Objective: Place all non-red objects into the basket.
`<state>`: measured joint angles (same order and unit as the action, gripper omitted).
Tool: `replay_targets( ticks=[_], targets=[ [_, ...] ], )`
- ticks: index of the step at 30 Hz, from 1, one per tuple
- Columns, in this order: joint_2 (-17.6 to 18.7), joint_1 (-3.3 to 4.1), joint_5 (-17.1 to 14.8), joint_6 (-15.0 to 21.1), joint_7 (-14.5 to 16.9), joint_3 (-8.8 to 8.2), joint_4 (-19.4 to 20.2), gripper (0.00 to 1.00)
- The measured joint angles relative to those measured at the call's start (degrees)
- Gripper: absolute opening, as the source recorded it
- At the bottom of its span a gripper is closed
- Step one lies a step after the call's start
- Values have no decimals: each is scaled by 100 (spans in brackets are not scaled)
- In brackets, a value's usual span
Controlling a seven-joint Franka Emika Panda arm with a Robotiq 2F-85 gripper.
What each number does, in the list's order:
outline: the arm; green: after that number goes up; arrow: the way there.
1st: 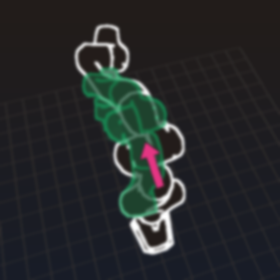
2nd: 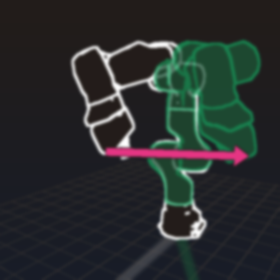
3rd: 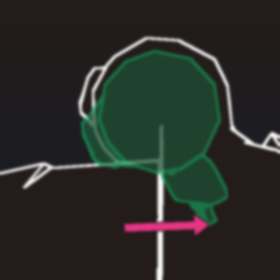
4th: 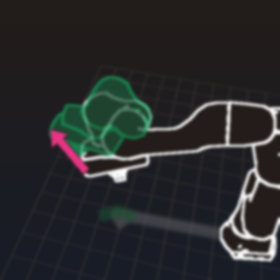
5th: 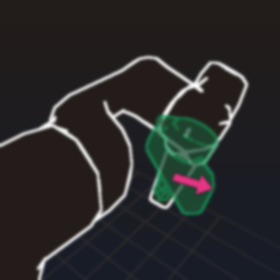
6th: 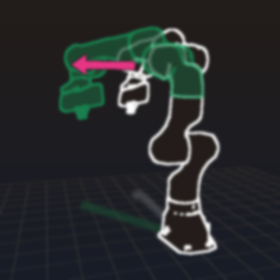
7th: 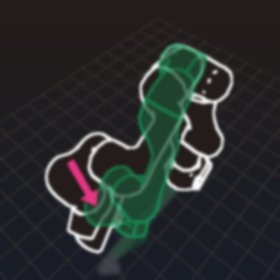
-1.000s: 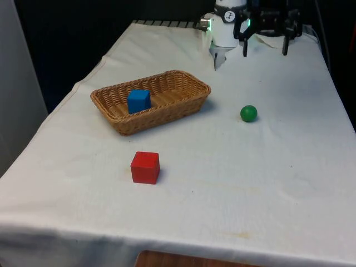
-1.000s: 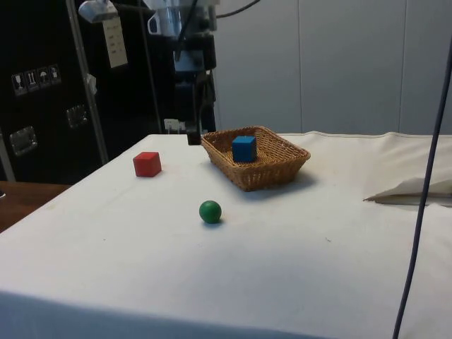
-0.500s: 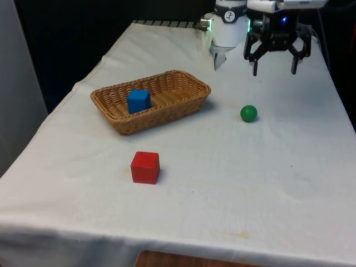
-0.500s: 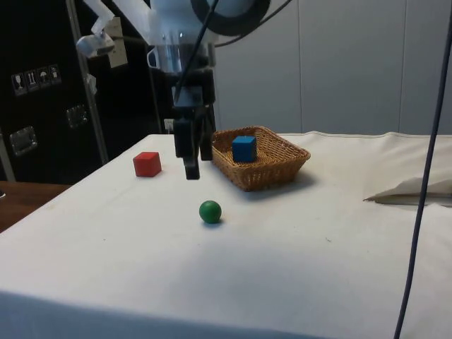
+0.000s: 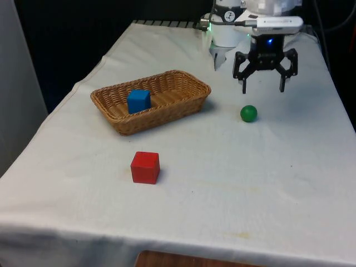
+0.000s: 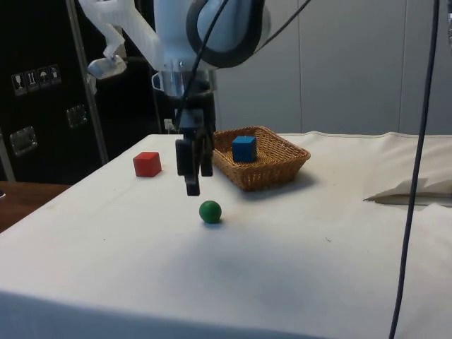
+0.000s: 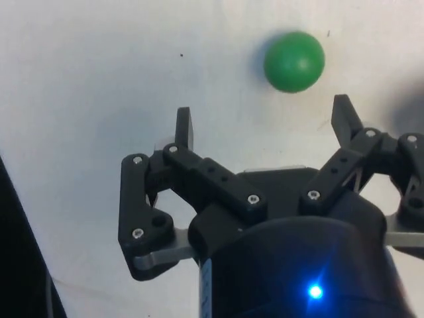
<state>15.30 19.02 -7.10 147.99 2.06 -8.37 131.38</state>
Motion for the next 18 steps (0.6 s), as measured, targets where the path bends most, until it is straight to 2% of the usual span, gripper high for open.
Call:
replay_targets(
  ticks=[13,18],
  targets=[
    [390,-6,-281,309,229,29,0,100],
    [510,-34,-281,395,332,-40,-69,100]
  ],
)
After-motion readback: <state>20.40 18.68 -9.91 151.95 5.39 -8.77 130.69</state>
